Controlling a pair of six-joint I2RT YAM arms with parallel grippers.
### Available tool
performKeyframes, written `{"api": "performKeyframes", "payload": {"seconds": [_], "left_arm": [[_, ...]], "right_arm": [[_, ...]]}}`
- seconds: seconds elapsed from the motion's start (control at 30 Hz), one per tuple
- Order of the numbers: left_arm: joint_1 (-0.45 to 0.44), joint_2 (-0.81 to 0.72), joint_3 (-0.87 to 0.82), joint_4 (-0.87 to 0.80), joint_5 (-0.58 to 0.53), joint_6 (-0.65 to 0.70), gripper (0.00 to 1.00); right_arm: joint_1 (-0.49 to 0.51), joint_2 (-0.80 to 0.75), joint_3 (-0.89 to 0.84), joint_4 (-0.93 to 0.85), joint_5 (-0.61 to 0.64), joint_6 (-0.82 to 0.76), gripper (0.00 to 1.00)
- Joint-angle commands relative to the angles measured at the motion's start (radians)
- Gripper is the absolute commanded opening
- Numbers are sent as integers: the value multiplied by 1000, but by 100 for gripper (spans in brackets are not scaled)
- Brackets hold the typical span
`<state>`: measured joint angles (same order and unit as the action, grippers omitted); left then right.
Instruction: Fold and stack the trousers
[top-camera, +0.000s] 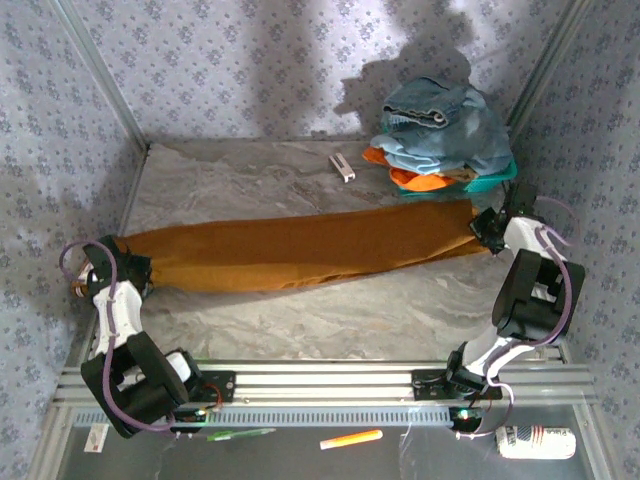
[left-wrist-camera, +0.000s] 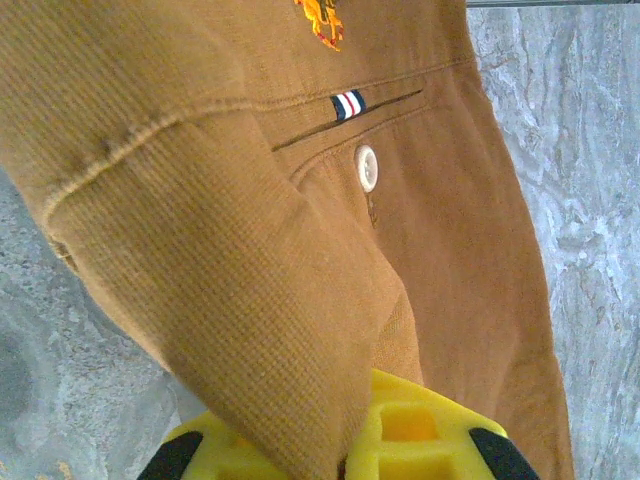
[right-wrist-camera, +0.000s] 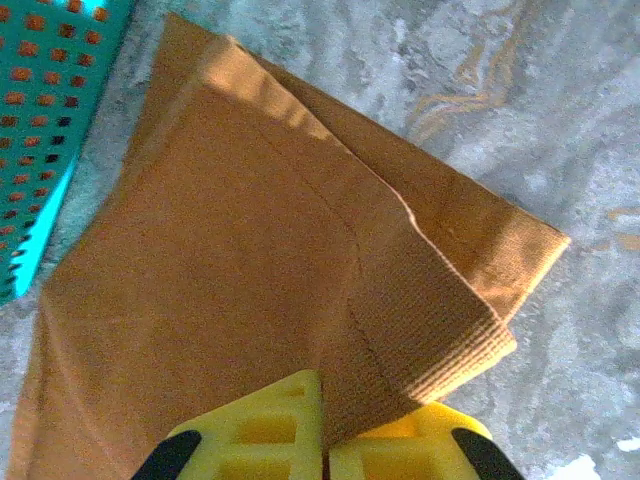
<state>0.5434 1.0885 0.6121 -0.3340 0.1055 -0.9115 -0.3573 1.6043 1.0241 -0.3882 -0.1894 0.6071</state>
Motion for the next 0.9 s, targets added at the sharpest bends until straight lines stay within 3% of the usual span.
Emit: {"api": "performKeyframes", "payload": {"seconds": [0.0, 0.07, 0.2, 0.4, 0.57, 0.87], "left_arm": [[8, -21, -6, 50, 23, -15, 0], [10, -32, -11, 45, 19, -15, 0], [13, -57, -15, 23, -19, -21, 0], [26, -25, 41, 9, -25, -38, 0], [26, -8, 56, 29, -18, -54, 0], [37, 2, -11, 53, -2, -40, 0]], "right_arm": [[2, 21, 49, -88, 81, -21, 28], [3, 35, 45, -140, 90, -7, 43], [-7, -6, -21, -170, 96, 2, 55], [-18, -170, -36, -252, 200, 38, 61], [47, -253, 24, -237, 296, 31, 66], [42, 245, 388, -168, 92, -175, 54]]}}
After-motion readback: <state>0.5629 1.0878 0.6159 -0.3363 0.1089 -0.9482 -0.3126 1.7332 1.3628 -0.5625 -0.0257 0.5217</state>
